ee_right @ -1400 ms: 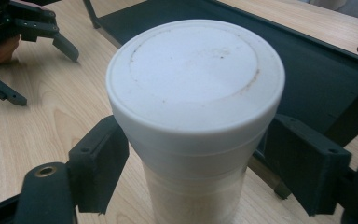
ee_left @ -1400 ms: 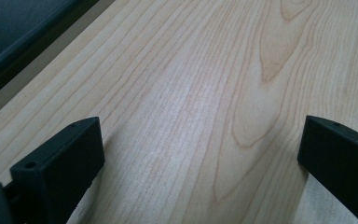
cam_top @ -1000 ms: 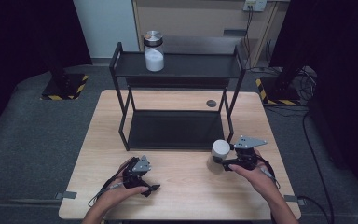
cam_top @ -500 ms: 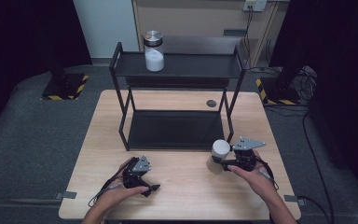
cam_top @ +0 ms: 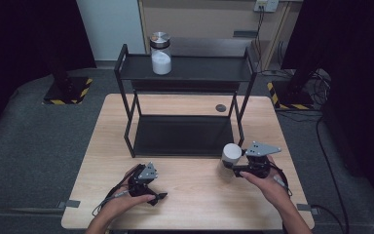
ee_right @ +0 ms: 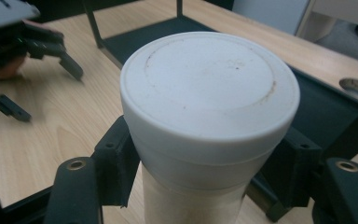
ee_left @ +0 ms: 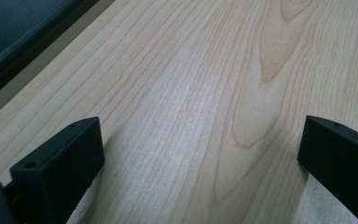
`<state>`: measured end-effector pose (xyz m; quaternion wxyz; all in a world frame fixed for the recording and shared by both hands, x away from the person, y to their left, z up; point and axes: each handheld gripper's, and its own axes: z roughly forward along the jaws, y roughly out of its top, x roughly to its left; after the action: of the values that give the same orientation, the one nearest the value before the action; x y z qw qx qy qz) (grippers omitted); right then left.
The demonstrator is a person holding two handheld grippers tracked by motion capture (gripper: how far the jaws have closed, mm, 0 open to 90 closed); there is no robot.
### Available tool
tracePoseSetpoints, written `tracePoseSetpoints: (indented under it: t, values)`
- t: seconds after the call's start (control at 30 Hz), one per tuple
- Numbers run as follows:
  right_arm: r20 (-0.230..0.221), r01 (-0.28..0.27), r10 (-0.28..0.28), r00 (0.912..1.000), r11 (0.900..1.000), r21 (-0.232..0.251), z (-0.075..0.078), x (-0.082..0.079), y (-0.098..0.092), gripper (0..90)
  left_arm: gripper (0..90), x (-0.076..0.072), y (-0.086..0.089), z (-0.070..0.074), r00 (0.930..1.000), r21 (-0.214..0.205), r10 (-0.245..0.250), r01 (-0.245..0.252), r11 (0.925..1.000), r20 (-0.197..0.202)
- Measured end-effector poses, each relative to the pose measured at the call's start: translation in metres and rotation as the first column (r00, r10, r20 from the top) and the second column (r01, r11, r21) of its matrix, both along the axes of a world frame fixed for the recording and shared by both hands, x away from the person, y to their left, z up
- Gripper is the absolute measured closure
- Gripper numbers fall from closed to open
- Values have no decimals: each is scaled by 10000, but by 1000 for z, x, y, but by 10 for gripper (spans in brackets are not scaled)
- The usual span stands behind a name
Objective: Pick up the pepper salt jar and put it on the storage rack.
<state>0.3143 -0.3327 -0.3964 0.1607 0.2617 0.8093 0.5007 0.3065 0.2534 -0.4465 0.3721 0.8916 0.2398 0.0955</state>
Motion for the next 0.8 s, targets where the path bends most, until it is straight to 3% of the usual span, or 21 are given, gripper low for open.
tracePoseSetpoints:
  t: [0.47,0.8]
  values:
    - [602,-957,920,9939,9934,627,81,17,2,363,0,0,0,0,10000,3,2,-2,10000,-2]
    - [1008,-1057,921,9906,9845,1398,111,27,14,363,0,0,0,0,10000,4,2,-2,10000,-2]
